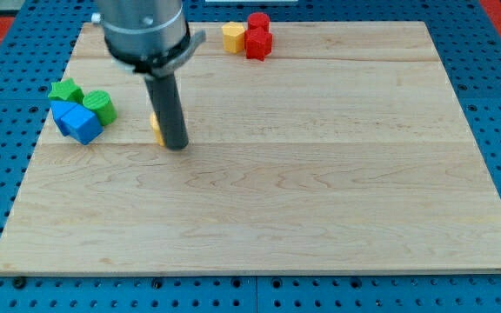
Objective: Move the yellow heart diagonally bottom right to the yellow hexagon
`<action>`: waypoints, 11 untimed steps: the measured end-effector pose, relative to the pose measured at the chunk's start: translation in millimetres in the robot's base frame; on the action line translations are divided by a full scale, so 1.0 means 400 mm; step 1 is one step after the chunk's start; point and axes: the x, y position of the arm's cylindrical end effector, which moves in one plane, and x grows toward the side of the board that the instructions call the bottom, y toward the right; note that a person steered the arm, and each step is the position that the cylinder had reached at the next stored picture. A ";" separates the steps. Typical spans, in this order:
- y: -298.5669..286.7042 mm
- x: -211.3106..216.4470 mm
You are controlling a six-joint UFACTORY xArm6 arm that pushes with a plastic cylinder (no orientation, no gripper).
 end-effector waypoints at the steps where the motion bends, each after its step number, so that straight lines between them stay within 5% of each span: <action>1: 0.031 -0.138; 3: -0.005 0.094; 4: -0.128 0.005; 6: 0.015 -0.170; 11: 0.298 -0.132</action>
